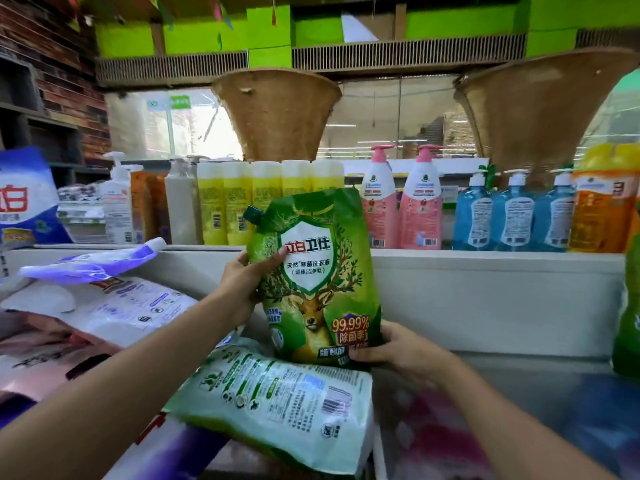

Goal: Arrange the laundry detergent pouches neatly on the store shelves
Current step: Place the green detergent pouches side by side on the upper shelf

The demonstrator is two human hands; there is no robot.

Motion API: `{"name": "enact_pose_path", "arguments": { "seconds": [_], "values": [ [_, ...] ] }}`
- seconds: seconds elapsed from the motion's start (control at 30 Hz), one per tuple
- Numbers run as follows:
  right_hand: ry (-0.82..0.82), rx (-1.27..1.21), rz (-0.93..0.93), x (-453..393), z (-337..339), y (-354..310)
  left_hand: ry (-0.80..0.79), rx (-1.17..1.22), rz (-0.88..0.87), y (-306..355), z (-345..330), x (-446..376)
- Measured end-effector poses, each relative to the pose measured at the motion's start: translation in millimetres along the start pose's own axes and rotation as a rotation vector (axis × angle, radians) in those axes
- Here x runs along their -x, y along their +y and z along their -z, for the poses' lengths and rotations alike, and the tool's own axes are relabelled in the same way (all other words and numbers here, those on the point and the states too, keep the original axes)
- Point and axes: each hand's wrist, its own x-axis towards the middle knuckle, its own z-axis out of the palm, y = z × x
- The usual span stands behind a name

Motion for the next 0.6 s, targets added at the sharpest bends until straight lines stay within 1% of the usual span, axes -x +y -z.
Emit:
{"name": "enact_pose_path", "arguments": {
  "seconds": [0.07, 0.17, 0.37, 0.5, 0.6],
  "values": [
    [0.067, 0.007, 0.014, -2, 4, 3, 0.022, 0.004, -0.033, -1, -8, -1],
    [0.091, 0.074, 0.018, -1, 15, -7, 0.019, 0.020, -0.073, 4, -24, -2],
    [0.129, 0.026, 0.013, 25, 65, -18, -0.096, 0.002, -0.112, 9, -81, -2],
    [0.179, 0.052, -0.041, 47, 96, -4, -0.167, -0.011, -0.081, -12, -114, 1],
    [0.158, 0.076, -0.102, 57, 108, 11, -0.206, -0.027, -0.065, -35, -127, 4]
  ]
}}
